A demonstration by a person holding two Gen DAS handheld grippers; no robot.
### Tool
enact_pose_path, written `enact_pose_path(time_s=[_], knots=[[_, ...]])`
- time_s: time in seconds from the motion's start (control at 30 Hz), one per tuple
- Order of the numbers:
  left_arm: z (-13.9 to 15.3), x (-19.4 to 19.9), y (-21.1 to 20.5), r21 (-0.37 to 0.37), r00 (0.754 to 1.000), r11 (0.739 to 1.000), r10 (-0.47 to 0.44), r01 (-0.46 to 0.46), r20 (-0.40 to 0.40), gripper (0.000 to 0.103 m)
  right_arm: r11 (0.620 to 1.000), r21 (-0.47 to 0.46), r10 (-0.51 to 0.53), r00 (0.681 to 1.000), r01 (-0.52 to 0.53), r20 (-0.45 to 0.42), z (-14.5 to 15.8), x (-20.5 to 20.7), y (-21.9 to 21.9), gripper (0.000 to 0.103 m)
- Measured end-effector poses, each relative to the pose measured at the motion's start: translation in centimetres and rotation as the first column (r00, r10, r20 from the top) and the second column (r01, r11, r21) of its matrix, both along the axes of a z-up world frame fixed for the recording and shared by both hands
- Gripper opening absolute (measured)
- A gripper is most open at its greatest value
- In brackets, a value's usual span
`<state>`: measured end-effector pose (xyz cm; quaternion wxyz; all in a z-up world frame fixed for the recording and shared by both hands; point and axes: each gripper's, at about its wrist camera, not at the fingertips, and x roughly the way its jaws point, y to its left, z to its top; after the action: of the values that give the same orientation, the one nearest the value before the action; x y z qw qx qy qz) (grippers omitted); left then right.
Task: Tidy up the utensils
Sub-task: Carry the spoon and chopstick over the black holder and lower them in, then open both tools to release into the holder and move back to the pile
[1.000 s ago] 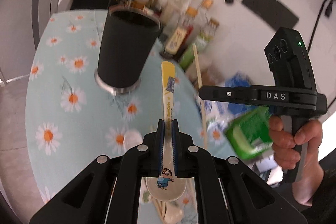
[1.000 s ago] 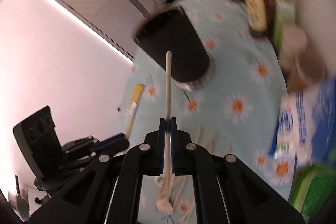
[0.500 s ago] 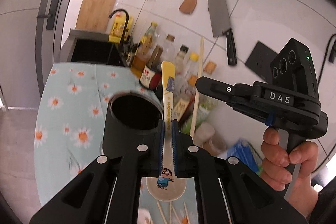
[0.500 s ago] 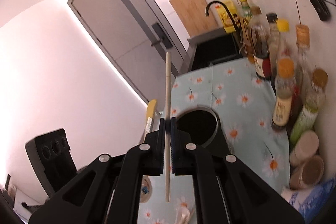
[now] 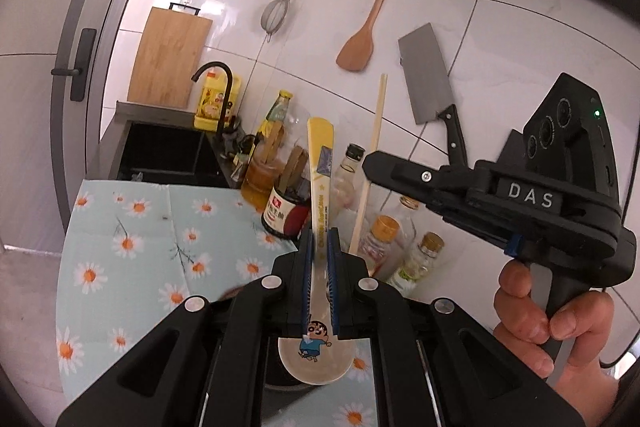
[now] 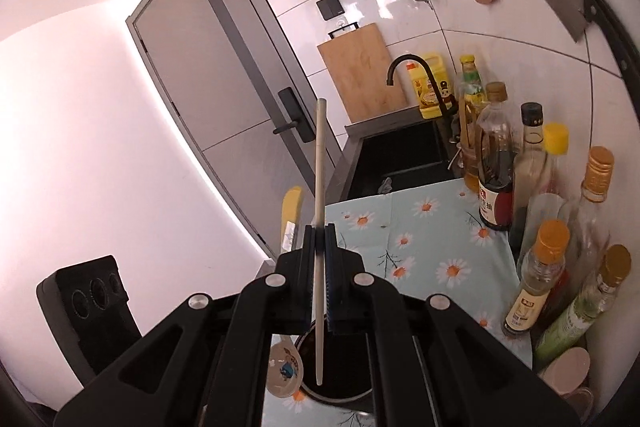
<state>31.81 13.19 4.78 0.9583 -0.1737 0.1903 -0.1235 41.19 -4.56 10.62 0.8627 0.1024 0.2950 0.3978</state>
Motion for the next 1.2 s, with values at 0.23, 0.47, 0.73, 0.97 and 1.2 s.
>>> enact_pose_path(time_s=[0.23,0.47,0.73,0.97,1.2], knots=[[-3.3,1.2,0.9,-0.067,1.0,0.998,0.011,-0.009,0.024,0.006,1.0,-0.011,-0.018,0.999,0.018,-0.05,-3.5,1.5,0.6,0.006],[-5.8,1.8,0.4,-0.065,1.0,0.998,0.017,-0.017,-0.001,0.006,1.0,-0.028,-0.014,0.993,0.011,-0.118,-6.4,2.0,0.6,0.006],[-7.1,1.4,0.3,-0.07,0.999,0.997,0.014,-0.017,-0.043,0.007,0.999,-0.042,-0.005,0.99,-0.001,-0.144,-7.6,1.5,0.6,0.006],[-7.0,0.9,0.1,-0.067,0.998,0.998,0.016,-0.02,-0.058,0.007,1.0,-0.029,-0.01,0.981,0.005,-0.194,-8.1,1.5,0.4,0.016],[-6.3,0.5,0.0,-0.058,0.998,0.998,0.025,-0.028,-0.058,0.007,1.0,-0.011,-0.02,0.979,0.018,-0.201,-7.5,1.2,-0.5,0.019]])
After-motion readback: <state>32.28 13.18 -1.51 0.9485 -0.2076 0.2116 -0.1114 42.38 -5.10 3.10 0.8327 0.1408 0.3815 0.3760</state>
